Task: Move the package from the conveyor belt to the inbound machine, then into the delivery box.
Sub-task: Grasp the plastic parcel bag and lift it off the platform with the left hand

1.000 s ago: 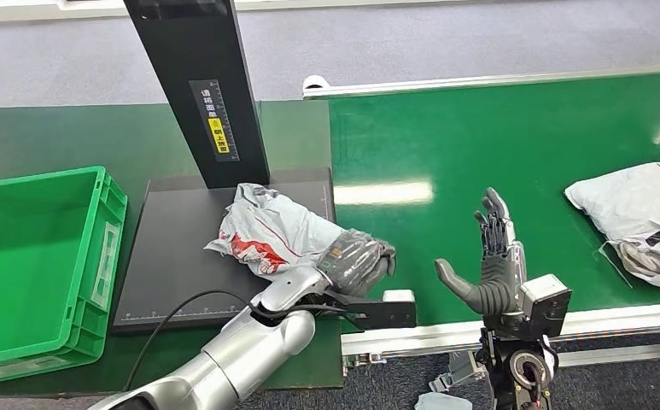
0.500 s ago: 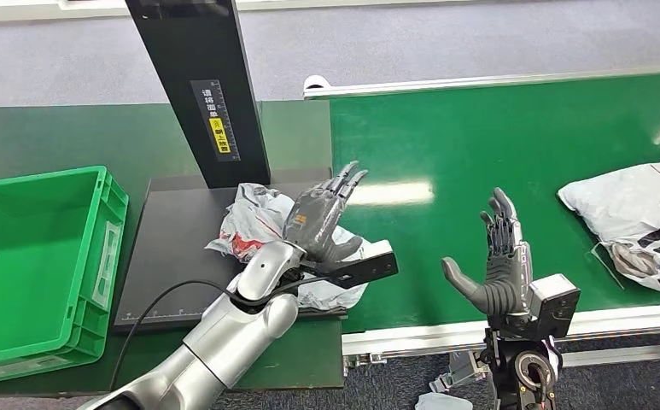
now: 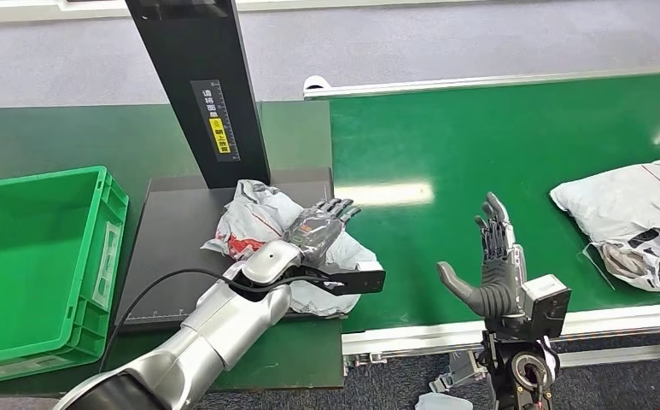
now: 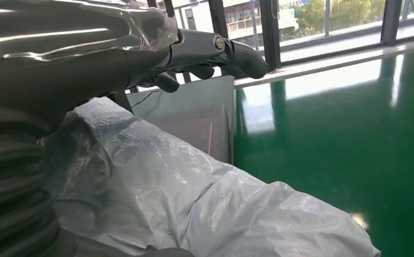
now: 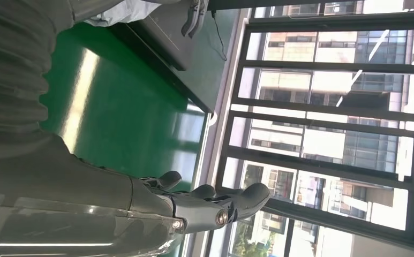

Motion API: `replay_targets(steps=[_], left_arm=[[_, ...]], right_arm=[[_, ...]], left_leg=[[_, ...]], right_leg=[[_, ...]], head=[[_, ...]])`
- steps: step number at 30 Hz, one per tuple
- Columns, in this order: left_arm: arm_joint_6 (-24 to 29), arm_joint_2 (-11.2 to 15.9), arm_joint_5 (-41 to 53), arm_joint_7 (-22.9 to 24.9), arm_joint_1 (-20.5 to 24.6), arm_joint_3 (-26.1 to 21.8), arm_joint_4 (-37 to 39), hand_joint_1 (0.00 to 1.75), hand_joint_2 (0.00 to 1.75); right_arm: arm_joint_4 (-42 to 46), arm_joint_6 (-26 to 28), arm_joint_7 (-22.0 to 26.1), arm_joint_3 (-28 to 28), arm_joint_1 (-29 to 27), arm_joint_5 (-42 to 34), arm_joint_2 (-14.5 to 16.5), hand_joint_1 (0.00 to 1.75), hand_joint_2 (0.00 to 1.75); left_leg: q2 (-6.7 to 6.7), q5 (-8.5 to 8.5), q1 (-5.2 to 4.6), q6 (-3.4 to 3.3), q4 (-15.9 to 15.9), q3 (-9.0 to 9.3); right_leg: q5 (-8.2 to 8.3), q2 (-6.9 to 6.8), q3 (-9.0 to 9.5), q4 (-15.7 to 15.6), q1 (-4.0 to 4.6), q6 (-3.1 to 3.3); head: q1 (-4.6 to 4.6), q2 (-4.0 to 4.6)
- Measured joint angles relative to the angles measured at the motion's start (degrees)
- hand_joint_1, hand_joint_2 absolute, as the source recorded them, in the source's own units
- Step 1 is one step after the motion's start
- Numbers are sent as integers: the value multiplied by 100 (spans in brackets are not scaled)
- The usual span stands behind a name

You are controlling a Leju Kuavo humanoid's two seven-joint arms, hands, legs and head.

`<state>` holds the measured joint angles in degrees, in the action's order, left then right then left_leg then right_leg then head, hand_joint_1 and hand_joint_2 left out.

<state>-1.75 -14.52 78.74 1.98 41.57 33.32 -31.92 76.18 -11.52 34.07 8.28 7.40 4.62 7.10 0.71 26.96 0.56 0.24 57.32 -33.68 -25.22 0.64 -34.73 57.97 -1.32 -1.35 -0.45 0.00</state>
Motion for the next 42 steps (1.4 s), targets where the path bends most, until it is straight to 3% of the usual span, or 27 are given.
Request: replay_targets(steps=[3,4,7,8,33,35,37,40,42], left_arm=[[-136,-20,14,89,107,-5,192,0,175],[-154,-28,17,146,123,-9,229,17,175],[-170,-44,18,248,134,-21,288,147,175],[-178,-45,15,258,127,-28,298,175,175],[780,5,-11,236,-358,-351,-5,175,175],[1152,3,-153,211,-442,-420,-44,175,175],[1870,3,-411,66,-556,-540,-167,175,175],[3188,19,-1115,-578,-752,-780,-611,175,175],[3782,49,-1540,-1043,-870,-928,-1037,175,175]], right_arm=[[-102,3,1,1,32,22,-2,0,175],[-128,6,2,1,33,24,-2,0,175],[-177,18,2,2,29,23,-2,0,175],[-191,21,2,2,29,23,-2,0,175],[-220,14,-21,5,-64,-133,2,0,175],[-217,12,-23,5,-73,-168,2,0,175],[-185,18,-48,5,-104,-224,2,0,175],[-93,33,-116,5,-167,-347,2,0,175],[-53,75,-140,5,-191,-414,2,0,175]], left_leg=[[1,3,0,0,-1,15],[0,3,0,0,-2,20],[0,4,0,1,-3,29],[0,4,0,1,-3,31],[-1,0,0,2,-2,19],[-1,0,0,2,-2,18],[-1,0,0,2,-1,12],[-1,-1,0,2,-1,-1],[-1,-1,0,2,-1,-5]], right_leg=[[-1,0,15,0,0,0],[-1,0,20,0,0,1],[-2,1,30,0,0,1],[-2,1,33,0,1,1],[0,0,15,0,1,1],[0,1,12,0,1,1],[0,1,6,0,1,1],[0,1,-6,1,1,1],[0,1,-10,2,1,1]], head=[[1,0],[1,0],[1,0],[1,0],[1,0],[1,0],[1,0],[0,0],[1,0]])
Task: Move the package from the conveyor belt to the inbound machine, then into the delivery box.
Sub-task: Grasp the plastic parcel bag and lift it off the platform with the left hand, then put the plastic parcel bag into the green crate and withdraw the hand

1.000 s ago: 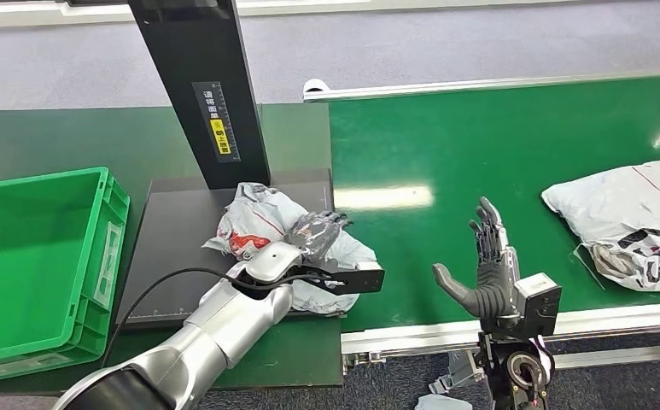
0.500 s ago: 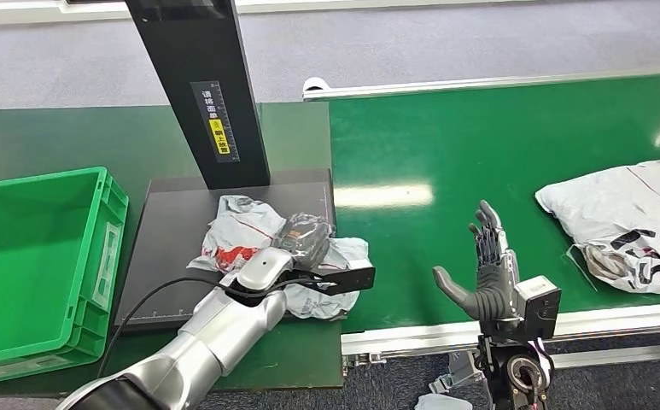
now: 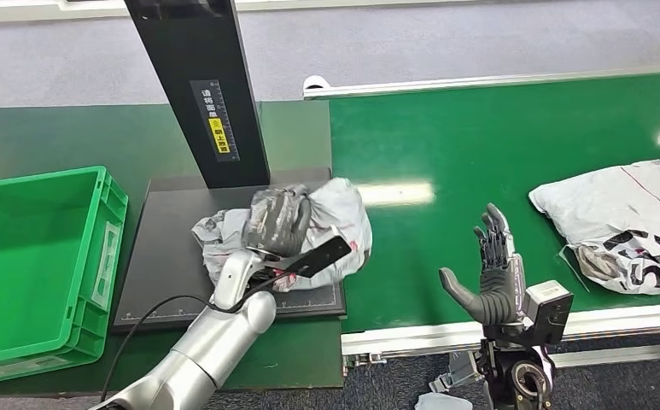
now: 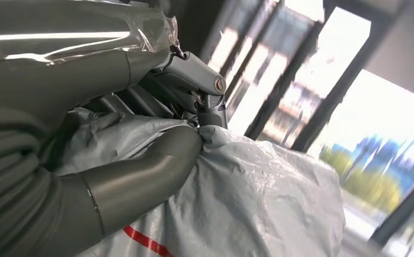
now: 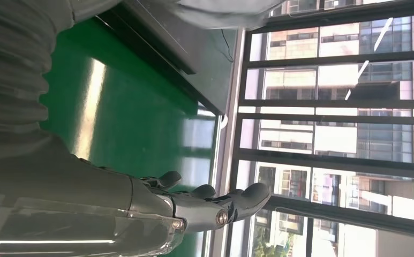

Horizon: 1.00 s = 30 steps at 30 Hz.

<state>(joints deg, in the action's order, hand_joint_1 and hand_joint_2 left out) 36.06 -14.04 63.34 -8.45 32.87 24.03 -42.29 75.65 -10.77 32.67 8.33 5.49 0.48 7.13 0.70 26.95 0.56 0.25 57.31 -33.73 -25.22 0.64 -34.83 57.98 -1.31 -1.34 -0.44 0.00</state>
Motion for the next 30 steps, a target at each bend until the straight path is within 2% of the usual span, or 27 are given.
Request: replay_targets(steps=[2,6,12,14,17,20,22,25,30], left_arm=[[291,28,-154,-474,-151,-203,-556,175,175],[372,22,-423,-1497,-394,-866,-1533,175,175],[372,-109,-283,-2631,-629,-2137,-2366,175,175],[372,-172,-235,-2880,-647,-2611,-2546,175,175],[372,-240,-30,-3008,-674,-3106,-2747,175,175],[371,-312,816,-3104,-623,-3722,-3086,175,175],[371,-278,1346,-3056,-464,-4293,-3232,175,175],[372,-37,1711,-2868,-144,-5152,-3261,175,175],[372,537,1861,-2637,362,-6331,-3175,175,175]], right_arm=[[22,59,-3,1,-23,-64,-2,0,175],[58,137,12,2,-70,-198,-10,0,175],[118,135,27,11,-152,-467,-46,0,175],[144,135,32,15,-180,-488,-56,0,175],[171,135,36,20,-203,-490,-62,0,175],[190,135,37,21,-212,-497,-63,0,175],[192,135,45,21,-214,-527,-66,0,175],[194,136,55,21,-216,-645,-89,0,175],[240,139,54,24,-263,-710,-139,0,175]], left_leg=[[-1,0,0,0,0,-3],[-3,1,0,1,0,-6],[-6,1,0,0,0,-7],[-6,1,0,0,0,-6],[-3,0,1,0,0,-8],[-6,0,1,0,-1,-12],[-9,0,2,1,-1,-11],[-10,-1,6,2,-1,-9],[-10,-3,17,5,-2,-10]], right_leg=[[0,1,-4,0,0,0],[-1,1,-8,0,0,0],[-1,2,-9,0,0,1],[-1,3,-9,0,0,1],[-1,2,-9,1,1,1],[-1,6,-10,2,1,1],[-1,10,-12,3,1,1],[0,13,-16,3,6,2],[-2,12,-16,6,18,6]], head=[[1,0],[1,0],[0,0],[0,0],[0,0],[-1,0],[-1,0],[0,0],[-2,0]])
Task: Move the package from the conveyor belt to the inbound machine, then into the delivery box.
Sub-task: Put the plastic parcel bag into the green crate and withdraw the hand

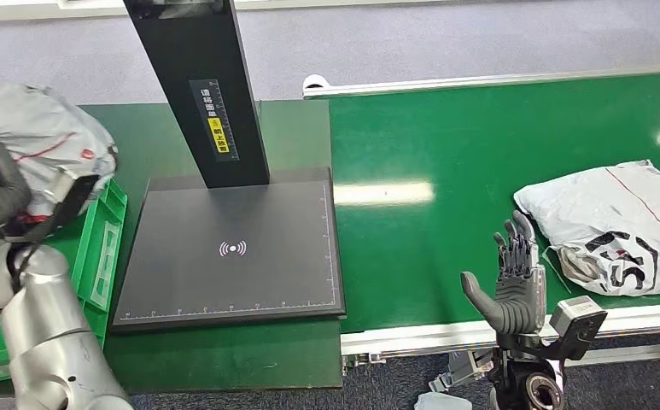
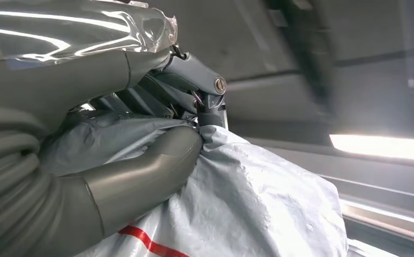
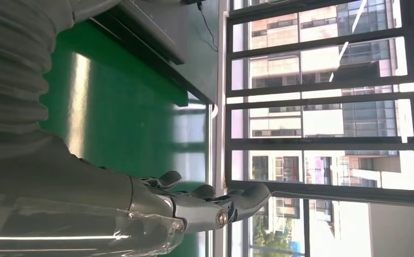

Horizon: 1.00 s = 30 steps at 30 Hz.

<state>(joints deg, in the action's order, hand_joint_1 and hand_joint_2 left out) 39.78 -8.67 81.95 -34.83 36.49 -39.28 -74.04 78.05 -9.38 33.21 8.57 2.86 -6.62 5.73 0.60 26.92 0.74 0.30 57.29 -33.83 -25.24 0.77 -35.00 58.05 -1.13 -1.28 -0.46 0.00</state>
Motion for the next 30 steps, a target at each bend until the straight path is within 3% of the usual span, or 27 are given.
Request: replay_targets(steps=[6,14,16,17,20,21,22,24,26,27,30], left_arm=[[0,478,-571,-441,403,-1184,144,175,175],[0,619,-471,-382,514,-1782,258,175,175],[-2,700,78,250,544,-1792,503,175,175],[-19,797,375,919,549,-1699,786,175,175],[-457,1245,756,3727,557,-810,2097,175,175],[-764,1381,771,4490,562,-384,2521,175,175],[-1087,1489,777,4949,560,16,2873,175,175],[-1593,1657,775,5114,555,687,3459,175,175],[-1762,1764,772,4870,557,1144,3852,173,175],[-1769,1804,772,4811,564,1312,3984,137,175],[-1641,1906,772,4838,577,1648,4243,8,175]], right_arm=[[7,0,-1,-1,-10,0,-36,0,175],[4,0,-1,-11,13,-20,-53,0,175],[5,-2,-1,-11,15,-20,-56,0,175],[5,-9,-5,-10,16,-21,-57,0,175],[7,-111,-50,3,19,-22,-63,0,175],[7,-165,-68,14,25,-13,-67,0,175],[7,-216,-79,27,34,5,-70,0,175],[7,-297,-96,58,47,42,-69,0,175],[7,-345,-114,82,50,67,-66,0,175],[7,-360,-125,90,50,75,-64,0,175],[7,-385,-146,110,50,102,-56,0,175]], left_leg=[[-1,1,-1,1,0,-1],[6,1,-3,0,1,-3],[8,1,-3,1,1,2],[8,1,-2,1,2,6],[7,-4,1,8,2,10],[9,-7,3,10,2,8],[10,-8,5,11,2,6],[2,-10,5,13,1,3],[-12,-10,4,14,1,2],[-17,-9,3,14,2,2],[-18,-6,-1,16,2,1]], right_leg=[[-1,1,0,-1,-2,1],[-1,-6,2,-4,-3,0],[-1,-7,2,-5,-3,0],[-1,-7,0,-5,-2,1],[2,-6,-1,-4,3,6],[3,-8,2,-3,4,7],[4,-9,4,-3,6,9],[10,-4,4,-1,6,16],[16,9,1,-1,4,21],[16,14,0,-2,2,21],[15,17,-5,-4,-1,20]], head=[[-1,0],[-1,0],[-1,0],[-1,0],[1,0],[-1,0],[-1,0],[-3,0],[-4,0],[-4,0],[-3,0]])
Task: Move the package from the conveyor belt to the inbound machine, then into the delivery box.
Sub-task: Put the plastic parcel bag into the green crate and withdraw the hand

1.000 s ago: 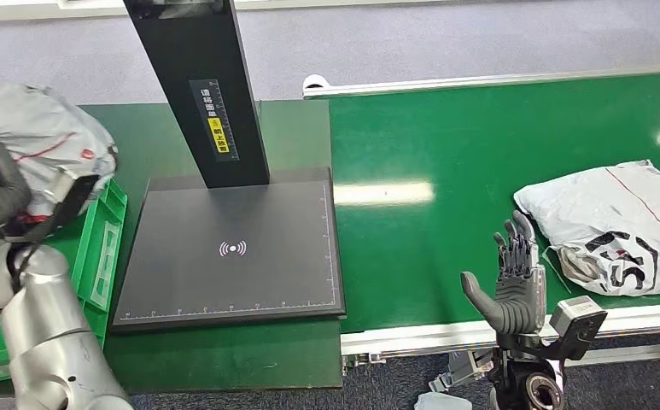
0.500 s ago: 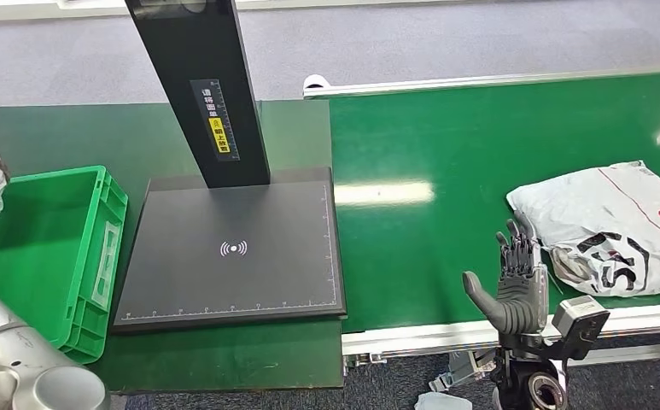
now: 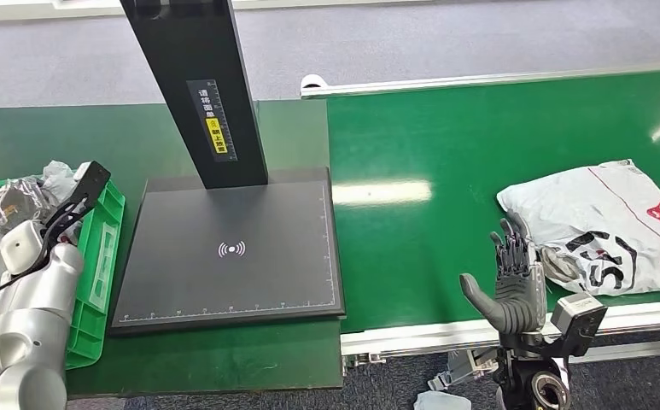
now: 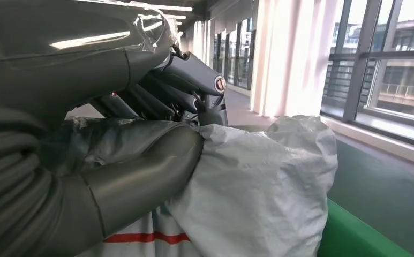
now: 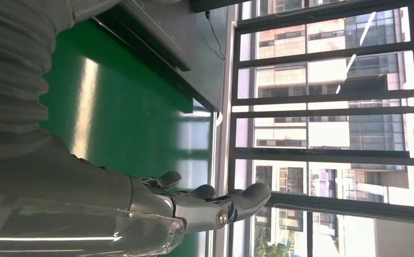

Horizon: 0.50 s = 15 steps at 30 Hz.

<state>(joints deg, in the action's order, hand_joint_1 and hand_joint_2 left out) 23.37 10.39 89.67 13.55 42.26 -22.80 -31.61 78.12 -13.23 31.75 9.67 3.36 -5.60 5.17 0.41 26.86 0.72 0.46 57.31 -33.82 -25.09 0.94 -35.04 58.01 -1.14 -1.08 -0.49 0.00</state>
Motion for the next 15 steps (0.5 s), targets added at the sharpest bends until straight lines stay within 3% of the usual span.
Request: replay_targets(steps=[1,4,7,10,13,15], left_arm=[[119,28,-17,25,-1,67,53,0,175],[890,78,-274,-129,-31,148,76,0,175],[1558,37,-721,-868,-217,91,-490,0,175],[1661,-199,-1166,-2270,-399,-243,-1490,0,175],[1681,-660,-1841,-4382,-412,-1001,-2508,0,175],[1690,-948,-2182,-5231,-387,-1518,-3032,0,175]], right_arm=[[1,-2,-6,5,0,10,5,0,175],[36,-5,-25,9,-9,21,30,0,175],[105,1,-34,10,-34,4,63,0,175],[140,43,-49,9,-52,-25,88,0,175],[142,89,-51,-1,-51,-56,101,0,175],[142,95,-51,-9,-51,-61,108,0,175]], left_leg=[[2,1,0,0,0,-1],[10,2,2,1,0,-5],[5,2,4,2,-1,-5],[3,2,4,1,0,-5],[1,2,2,1,0,-6],[-6,3,0,1,0,-4]], right_leg=[[-1,-1,-1,-1,0,-1],[-4,-4,-4,-1,3,-1],[-3,-1,-7,-1,5,-1],[-3,-1,-7,-1,5,-1],[-3,0,-4,-1,2,-1],[-2,6,-5,-1,0,-1]], head=[[1,0],[2,0],[2,0],[2,0],[1,0],[2,0]])
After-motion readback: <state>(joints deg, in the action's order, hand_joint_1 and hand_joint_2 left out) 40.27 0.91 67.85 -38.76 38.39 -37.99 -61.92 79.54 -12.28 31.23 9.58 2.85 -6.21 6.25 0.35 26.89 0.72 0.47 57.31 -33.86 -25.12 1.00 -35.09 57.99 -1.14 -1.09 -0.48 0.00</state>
